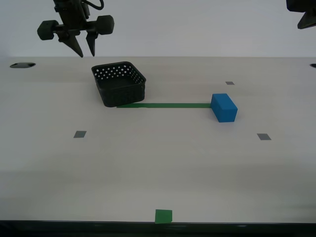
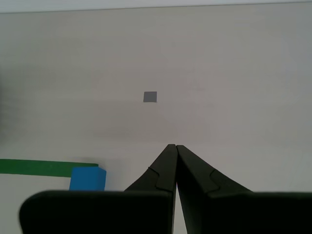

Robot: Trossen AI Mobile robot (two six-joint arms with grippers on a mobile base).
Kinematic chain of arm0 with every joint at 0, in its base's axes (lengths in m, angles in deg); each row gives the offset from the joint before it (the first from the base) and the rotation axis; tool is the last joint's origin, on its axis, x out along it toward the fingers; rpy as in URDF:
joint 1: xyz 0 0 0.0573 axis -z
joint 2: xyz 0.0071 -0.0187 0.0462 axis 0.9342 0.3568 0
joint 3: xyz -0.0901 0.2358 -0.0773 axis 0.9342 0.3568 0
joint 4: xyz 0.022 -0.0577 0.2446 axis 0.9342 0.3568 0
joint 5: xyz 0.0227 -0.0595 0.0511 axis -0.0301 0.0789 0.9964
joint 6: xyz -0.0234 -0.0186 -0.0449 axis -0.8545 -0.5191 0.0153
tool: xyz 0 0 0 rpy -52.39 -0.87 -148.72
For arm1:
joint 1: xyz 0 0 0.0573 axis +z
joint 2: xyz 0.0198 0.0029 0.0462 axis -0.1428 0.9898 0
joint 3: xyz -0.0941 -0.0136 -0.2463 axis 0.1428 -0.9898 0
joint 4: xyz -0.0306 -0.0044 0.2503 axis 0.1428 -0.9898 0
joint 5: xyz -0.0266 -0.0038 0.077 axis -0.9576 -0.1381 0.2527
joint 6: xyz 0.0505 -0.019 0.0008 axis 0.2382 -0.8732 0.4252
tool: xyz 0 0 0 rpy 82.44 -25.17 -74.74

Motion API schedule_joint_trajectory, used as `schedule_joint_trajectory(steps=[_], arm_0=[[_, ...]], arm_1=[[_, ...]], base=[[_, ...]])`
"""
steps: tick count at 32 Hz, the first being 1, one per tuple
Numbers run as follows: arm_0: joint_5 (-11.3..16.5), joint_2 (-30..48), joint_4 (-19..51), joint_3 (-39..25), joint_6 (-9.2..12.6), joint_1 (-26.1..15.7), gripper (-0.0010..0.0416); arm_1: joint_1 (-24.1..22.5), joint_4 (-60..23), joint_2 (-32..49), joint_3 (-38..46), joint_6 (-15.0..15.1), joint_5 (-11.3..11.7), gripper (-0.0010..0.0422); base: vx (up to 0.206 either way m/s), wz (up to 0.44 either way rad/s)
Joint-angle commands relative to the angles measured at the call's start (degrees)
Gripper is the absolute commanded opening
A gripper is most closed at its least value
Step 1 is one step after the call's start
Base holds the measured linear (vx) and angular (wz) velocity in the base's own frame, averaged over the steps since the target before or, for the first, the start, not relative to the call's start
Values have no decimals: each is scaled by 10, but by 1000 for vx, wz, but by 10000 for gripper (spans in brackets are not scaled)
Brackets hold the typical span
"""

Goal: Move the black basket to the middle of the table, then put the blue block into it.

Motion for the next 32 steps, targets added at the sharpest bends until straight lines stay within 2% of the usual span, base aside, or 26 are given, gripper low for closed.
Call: schedule_joint_trajectory(steps=[1,5,8,10,13,15,19,23,26,28,29,31,32], arm_0=[[2,0,-1,0,1,-1,0],[2,0,-1,-1,1,-2,0],[2,0,-2,0,1,-2,0],[2,0,-4,0,1,-3,0],[2,0,-8,-1,1,-3,0],[2,0,-8,-1,1,-4,0],[2,0,-7,0,1,-4,0],[2,0,-7,0,0,-5,0],[2,0,-7,0,0,-6,0],[2,0,-7,0,0,-6,0],[2,0,-7,0,0,-6,0],[2,0,-8,0,0,-6,0],[2,0,-8,0,-1,-6,0]], arm_1=[[0,0,0,0,-2,2,182],[-2,10,0,-23,-13,2,230],[-2,39,8,-50,-33,2,243],[-2,48,29,-57,-38,-3,241],[-5,51,66,-51,-44,-39,227],[-10,53,89,-46,-55,-52,217],[-16,57,121,-42,-61,-52,200],[-16,60,120,-42,-64,-52,181],[-17,58,119,-33,-64,-52,140],[-17,58,119,-33,-65,-52,95],[-17,58,119,-33,-61,-52,42],[-17,59,119,-33,-55,-53,-6],[-18,58,119,-33,-55,-53,5]], base=[[0,0],[0,0],[0,0],[0,0],[0,0],[0,0],[0,0],[0,0],[0,0],[0,0],[0,0],[0,0],[0,0]])
